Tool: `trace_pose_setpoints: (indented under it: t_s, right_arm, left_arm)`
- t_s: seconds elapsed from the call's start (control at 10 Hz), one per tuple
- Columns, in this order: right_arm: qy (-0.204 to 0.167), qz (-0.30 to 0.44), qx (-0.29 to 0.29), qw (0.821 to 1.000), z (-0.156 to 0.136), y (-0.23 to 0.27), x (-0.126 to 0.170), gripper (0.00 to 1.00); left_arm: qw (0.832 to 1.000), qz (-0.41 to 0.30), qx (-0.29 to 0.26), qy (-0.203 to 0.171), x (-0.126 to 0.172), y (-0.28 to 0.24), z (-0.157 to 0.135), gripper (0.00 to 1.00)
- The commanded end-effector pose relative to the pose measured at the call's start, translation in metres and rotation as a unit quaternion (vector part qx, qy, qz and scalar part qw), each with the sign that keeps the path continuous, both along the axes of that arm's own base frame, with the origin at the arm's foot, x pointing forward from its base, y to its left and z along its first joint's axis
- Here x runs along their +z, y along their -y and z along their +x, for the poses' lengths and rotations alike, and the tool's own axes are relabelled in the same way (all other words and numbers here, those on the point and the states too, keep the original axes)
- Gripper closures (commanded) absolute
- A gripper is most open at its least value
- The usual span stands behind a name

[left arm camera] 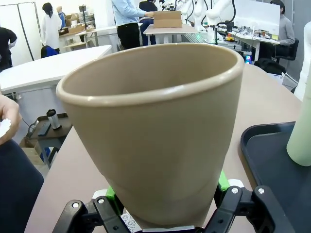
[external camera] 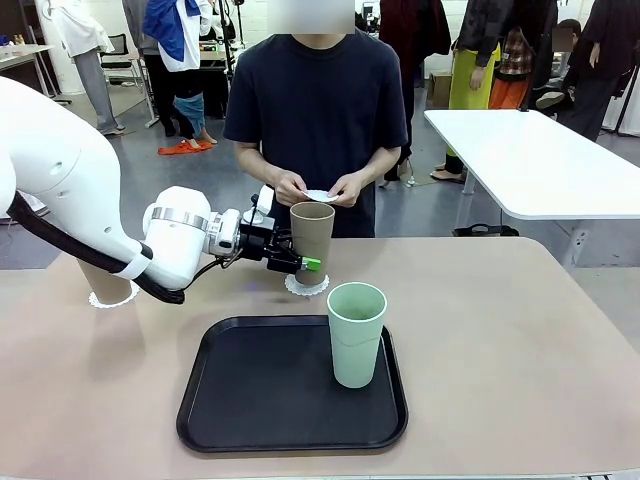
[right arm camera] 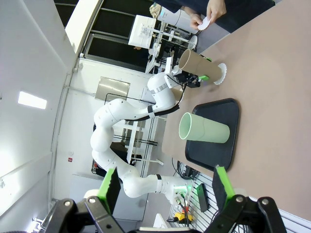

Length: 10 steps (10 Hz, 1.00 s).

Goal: Place coasters on the table and set cups on them.
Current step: Take one Reusable plastic cup from the Flat Tray and place it on a coaster set by the human.

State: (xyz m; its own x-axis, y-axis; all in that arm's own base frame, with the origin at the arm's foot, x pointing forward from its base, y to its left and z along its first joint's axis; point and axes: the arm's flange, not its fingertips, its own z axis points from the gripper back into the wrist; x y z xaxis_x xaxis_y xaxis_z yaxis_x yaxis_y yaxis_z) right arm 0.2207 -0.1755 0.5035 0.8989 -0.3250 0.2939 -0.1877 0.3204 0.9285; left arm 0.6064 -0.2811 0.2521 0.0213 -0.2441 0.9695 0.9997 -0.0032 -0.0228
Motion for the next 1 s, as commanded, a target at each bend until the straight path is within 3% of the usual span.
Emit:
trace_pose_setpoints:
  t_s: [0.0, 0.7, 0.9]
  right_arm:
    - [0.002, 0.005, -0.006, 1.000, 0.0017, -0.0014, -0.0003, 0.00]
    - [0.002, 0.005, -0.006, 1.000, 0.0017, -0.0014, -0.0003, 0.00]
    - [0.002, 0.005, -0.006, 1.000, 0.0017, -0.0014, -0.0003, 0.00]
  left_arm:
    - [1.000, -0.014, 0.002, -0.009, 0.0002, 0.0032, 0.0087, 0.17]
    - [1.000, -0.024, 0.001, -0.006, -0.0021, -0.0019, 0.0051, 0.17]
    - [0.999, -0.035, 0.008, -0.041, -0.0033, -0.0034, 0.0024, 0.17]
